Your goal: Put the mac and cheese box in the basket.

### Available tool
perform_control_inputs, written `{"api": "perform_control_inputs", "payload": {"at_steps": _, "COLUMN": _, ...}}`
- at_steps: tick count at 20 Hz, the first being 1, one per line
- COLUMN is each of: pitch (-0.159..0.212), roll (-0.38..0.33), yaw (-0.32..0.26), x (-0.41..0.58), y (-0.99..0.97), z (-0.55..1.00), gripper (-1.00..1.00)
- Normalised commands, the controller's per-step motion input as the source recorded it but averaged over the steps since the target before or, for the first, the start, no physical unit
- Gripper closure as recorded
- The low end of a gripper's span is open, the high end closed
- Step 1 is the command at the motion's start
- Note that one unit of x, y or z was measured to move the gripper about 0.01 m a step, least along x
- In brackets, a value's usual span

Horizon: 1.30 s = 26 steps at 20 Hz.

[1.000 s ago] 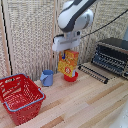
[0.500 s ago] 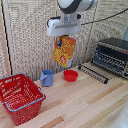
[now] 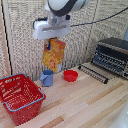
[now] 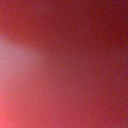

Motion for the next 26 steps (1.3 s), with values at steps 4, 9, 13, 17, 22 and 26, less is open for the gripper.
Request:
{"api": "perform_control_inputs", "payload": {"at_steps": 4, "pitch": 0.062, "roll": -0.001, "yaw": -0.009, "x": 0.085, "y": 0.97, "z": -0.01, "gripper": 1.0}}
{"api": "perform_control_inputs", "payload": {"at_steps": 9, "pitch": 0.057, "roll": 0.051, "yaw": -0.036, "x": 0.222, "y": 0.85, "z": 0.22, "gripper": 1.0}}
{"api": "perform_control_inputs", "payload": {"at_steps": 13, "pitch": 0.01, "roll": 0.114, "yaw": -0.1, "x": 0.246, "y": 0.6, "z": 0.61, "gripper": 1.0}}
{"api": "perform_control_inputs", "payload": {"at_steps": 17, "pitch": 0.052, "roll": 0.052, "yaw": -0.145, "x": 0.339, "y": 0.48, "z": 0.32, "gripper": 1.0}}
{"api": "perform_control_inputs", "payload": {"at_steps": 22, "pitch": 0.019, "roll": -0.006, "yaw": -0.112, "x": 0.427, "y": 0.25, "z": -0.37, "gripper": 1.0}}
{"api": "perform_control_inputs", "payload": {"at_steps": 26, "pitch": 0.0, "roll": 0.0, "yaw": -0.086, "x": 0.298, "y": 0.0, "z": -0.48, "gripper": 1.0}}
